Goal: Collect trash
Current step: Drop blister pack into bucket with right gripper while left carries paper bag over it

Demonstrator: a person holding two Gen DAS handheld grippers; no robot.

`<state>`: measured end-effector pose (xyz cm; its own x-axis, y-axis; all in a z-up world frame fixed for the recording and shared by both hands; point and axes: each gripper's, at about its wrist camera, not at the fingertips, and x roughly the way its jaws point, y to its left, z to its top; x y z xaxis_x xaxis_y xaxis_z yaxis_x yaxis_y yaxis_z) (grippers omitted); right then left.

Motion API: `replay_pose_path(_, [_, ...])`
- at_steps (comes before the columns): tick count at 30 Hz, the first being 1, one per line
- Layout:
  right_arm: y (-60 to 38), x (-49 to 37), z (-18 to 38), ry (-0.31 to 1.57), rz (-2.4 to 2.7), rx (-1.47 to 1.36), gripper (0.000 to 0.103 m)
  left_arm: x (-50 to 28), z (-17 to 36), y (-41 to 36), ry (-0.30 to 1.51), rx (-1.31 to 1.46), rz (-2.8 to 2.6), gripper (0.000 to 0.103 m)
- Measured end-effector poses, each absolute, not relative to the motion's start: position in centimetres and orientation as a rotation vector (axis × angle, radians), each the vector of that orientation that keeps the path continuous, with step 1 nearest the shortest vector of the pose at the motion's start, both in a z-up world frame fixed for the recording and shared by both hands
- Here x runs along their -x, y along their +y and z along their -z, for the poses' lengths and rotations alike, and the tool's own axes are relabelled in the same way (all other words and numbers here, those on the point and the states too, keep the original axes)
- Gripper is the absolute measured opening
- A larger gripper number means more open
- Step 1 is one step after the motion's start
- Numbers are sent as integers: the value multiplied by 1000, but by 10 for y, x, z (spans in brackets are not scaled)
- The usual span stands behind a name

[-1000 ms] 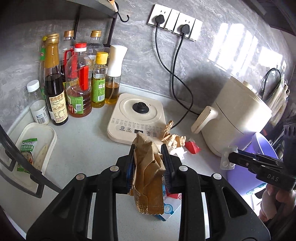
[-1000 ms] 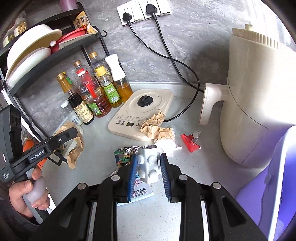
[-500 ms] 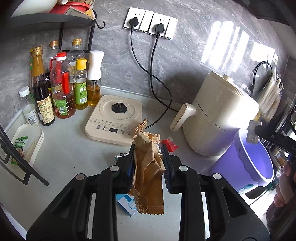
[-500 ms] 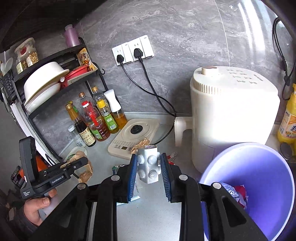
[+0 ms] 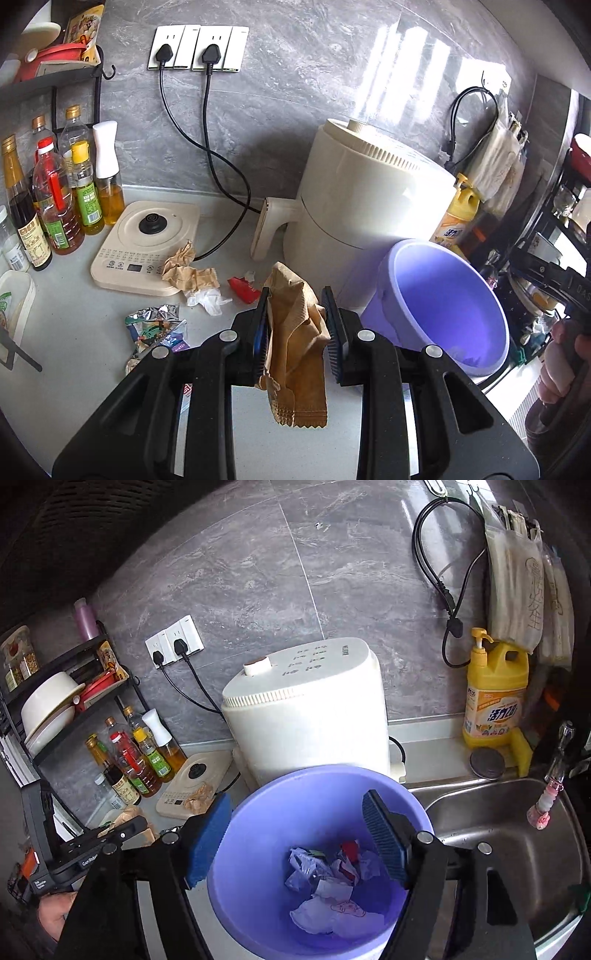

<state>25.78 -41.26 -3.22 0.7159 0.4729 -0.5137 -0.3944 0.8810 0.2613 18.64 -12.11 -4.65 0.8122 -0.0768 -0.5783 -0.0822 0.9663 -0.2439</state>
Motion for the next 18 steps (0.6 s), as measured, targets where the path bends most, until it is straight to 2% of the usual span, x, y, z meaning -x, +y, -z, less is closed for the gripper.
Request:
replay_pose_path(12, [-477, -251, 46, 608, -433, -171, 72, -211, -8, -195, 536, 200, 113, 27])
replay_pose_path(18, [-507, -244, 49, 601, -404, -192, 72, -229, -16, -238, 530, 165, 200, 27])
